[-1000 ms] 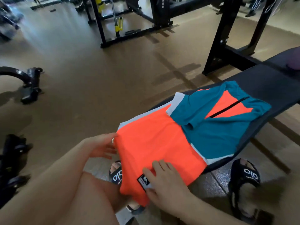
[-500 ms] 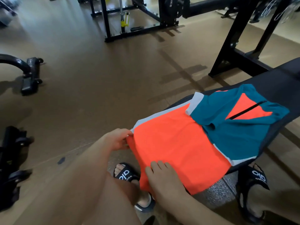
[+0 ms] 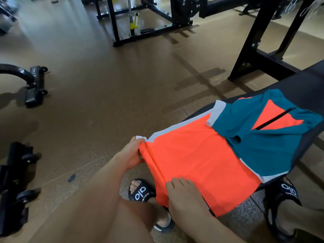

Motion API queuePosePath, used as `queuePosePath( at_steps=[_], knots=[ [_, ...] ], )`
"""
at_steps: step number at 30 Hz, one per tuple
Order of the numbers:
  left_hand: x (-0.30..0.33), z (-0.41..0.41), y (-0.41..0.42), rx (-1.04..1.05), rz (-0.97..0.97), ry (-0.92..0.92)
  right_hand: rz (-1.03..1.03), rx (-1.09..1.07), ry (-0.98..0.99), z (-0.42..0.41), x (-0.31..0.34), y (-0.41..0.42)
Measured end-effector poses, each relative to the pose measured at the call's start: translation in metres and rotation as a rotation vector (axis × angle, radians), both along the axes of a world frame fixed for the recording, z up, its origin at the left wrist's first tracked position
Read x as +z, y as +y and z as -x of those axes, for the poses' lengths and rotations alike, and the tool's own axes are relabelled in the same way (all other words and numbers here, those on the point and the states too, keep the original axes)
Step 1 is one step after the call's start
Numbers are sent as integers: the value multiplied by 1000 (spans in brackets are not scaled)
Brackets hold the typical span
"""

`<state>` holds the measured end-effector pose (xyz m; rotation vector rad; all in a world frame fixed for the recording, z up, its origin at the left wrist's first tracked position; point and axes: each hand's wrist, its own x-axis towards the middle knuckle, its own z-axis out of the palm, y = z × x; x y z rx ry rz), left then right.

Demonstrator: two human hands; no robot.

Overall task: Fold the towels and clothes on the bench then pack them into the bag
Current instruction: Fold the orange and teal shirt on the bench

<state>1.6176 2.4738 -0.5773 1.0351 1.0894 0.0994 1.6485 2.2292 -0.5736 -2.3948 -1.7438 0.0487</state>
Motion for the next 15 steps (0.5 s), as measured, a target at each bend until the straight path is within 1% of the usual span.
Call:
queuePosePath(
  at_steps=[2,5,6,8,9,11,15],
  knots=[
    [4,-1,2,-31,-10,-30,19,-4,-19,0,2,0],
    [6,2,5,-20,-90,-9,88,-10,59,0,8,2],
    [5,4,5,-1,-130,5,100,-32,84,1,10,2],
    [2,8,6,102,-210,27,124,-58,113,3,14,3],
    [2,11,7,139,-257,24,137,-63,127,4,16,4],
    [8,14,6,139,-379,-4,154,-45,140,6,21,7],
    [31,16,2,6,-699,-56,180,84,138,18,31,24]
  ],
)
